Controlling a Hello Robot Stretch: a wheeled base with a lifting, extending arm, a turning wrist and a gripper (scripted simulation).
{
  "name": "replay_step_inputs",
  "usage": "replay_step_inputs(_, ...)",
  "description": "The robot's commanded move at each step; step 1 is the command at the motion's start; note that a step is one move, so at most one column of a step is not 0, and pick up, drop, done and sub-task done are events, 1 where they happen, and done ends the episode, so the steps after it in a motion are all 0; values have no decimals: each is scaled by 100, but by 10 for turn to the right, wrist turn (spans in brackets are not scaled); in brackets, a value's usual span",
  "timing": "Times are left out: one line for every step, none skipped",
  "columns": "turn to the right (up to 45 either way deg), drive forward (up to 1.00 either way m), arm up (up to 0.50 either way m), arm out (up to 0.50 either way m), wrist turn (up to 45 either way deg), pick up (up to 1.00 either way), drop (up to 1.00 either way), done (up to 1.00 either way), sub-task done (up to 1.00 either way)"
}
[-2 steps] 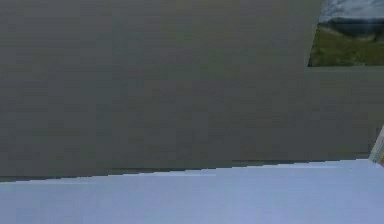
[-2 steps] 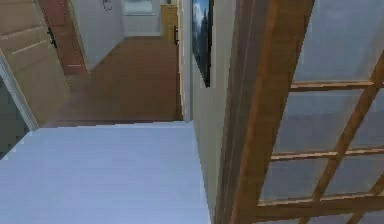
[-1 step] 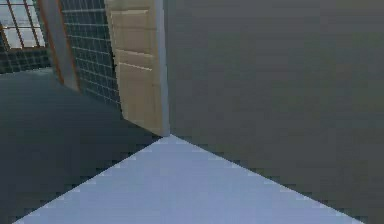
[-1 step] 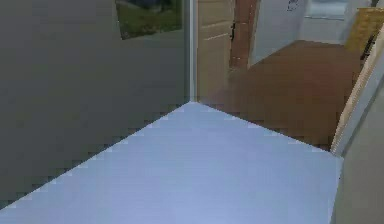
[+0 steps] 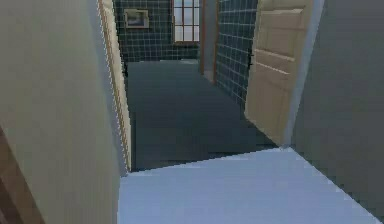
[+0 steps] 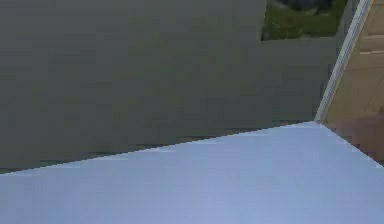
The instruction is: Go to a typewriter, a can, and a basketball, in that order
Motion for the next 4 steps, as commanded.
replay_step_inputs(0,100,0,0,0,0,0,0,0)
replay_step_inputs(0,100,0,0,0,0,0,0,0)
replay_step_inputs(0,100,0,0,0,0,0,0,0)
replay_step_inputs(0,100,0,0,0,0,0,0,0)
